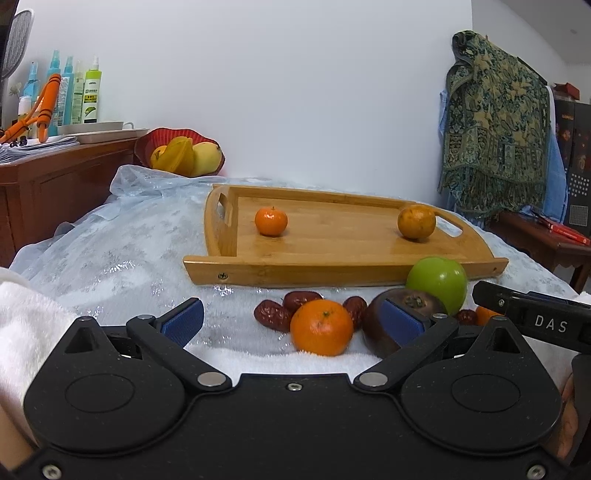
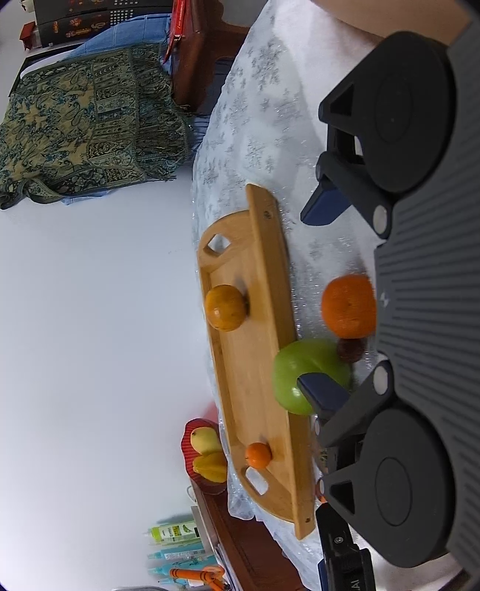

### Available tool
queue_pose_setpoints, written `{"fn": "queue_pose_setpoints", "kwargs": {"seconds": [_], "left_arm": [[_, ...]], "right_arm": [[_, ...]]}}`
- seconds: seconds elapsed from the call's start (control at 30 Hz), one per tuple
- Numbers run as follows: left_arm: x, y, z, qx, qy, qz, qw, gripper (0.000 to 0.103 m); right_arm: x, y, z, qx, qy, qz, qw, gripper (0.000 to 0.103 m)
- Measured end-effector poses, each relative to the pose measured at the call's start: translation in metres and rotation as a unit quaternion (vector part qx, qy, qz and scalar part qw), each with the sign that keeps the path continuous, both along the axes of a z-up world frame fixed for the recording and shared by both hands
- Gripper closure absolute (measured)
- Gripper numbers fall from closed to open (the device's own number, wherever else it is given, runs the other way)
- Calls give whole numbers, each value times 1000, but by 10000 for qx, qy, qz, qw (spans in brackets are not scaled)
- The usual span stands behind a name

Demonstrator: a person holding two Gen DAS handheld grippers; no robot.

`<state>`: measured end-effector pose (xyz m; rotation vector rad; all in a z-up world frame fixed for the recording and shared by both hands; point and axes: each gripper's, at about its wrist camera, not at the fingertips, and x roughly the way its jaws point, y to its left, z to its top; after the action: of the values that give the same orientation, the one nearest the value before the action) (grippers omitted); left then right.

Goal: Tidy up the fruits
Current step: 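Grasp a mandarin with the left tool while the right tool grasps another mandarin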

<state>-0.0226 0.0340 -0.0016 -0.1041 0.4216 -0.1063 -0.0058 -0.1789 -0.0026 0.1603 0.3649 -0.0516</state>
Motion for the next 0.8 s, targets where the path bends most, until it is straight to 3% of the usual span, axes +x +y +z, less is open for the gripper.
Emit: {"fn": "queue_pose_setpoints", "kwargs": {"seconds": [0.17, 0.37, 0.6, 0.8], "left_arm": [[-3, -2, -2, -27, 47, -114, 9999, 6], [-3, -5, -5, -77, 138, -230, 9996, 22], [2, -4, -8, -180, 320, -260, 9990, 49], [5, -4, -9, -207, 347, -224, 9989, 57]], "right_arm": [[-6, 2, -3, -59, 65, 22, 10000, 23], [-10, 4, -6, -78, 136, 37, 9999, 38], [-12, 5, -7, -133, 150, 81, 9998, 45], [-12, 7, -8, -180, 151, 111, 9997, 51]]}}
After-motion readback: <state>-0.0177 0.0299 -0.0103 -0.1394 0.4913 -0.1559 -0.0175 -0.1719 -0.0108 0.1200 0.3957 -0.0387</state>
